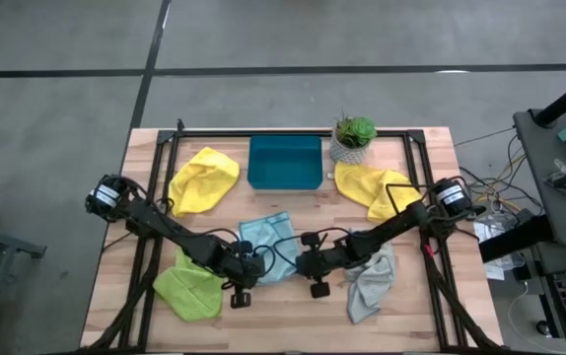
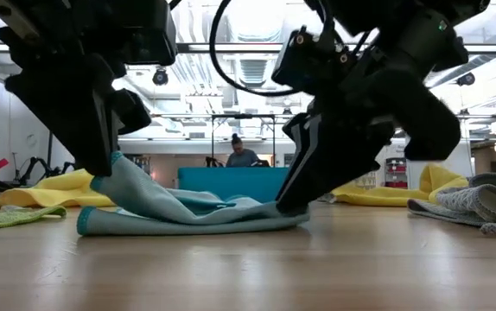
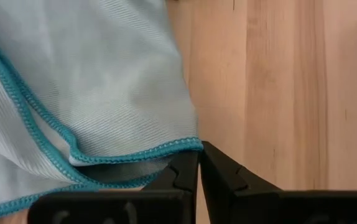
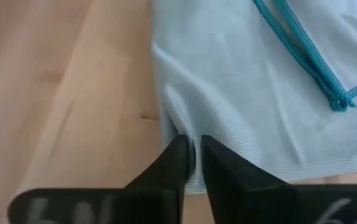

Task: Fold microfiber towels
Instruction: Fold the blue microfiber cloth

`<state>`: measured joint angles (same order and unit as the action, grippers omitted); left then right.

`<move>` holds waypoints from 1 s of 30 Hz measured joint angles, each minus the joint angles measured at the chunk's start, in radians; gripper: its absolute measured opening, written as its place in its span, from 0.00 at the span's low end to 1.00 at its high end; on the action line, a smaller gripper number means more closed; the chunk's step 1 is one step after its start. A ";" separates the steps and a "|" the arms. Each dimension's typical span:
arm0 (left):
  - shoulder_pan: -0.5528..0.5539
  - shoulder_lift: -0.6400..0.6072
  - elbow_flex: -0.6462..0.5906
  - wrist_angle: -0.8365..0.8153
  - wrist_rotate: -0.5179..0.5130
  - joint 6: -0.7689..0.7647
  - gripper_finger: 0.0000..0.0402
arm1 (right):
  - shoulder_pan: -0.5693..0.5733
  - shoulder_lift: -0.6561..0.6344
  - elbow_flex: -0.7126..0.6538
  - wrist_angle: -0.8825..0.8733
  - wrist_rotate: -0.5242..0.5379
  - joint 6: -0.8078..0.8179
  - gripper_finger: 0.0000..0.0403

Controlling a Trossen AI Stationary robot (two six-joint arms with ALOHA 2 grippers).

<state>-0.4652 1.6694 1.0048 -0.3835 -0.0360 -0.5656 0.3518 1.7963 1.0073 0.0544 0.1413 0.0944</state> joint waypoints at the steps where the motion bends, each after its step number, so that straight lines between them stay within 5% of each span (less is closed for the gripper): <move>1: -0.001 0.000 -0.003 0.000 0.000 -0.004 0.00 | 0.003 -0.006 0.000 -0.003 -0.001 0.001 0.08; 21: -0.021 0.001 -0.104 0.113 0.009 -0.085 0.01 | 0.011 -0.021 0.000 -0.060 0.001 0.045 0.07; 30: -0.021 -0.021 -0.104 0.095 0.038 -0.111 0.24 | 0.011 -0.055 -0.001 -0.101 0.001 0.044 0.07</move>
<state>-0.4862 1.6481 0.9005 -0.2885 0.0024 -0.6762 0.3626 1.7416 1.0061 -0.0470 0.1425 0.1384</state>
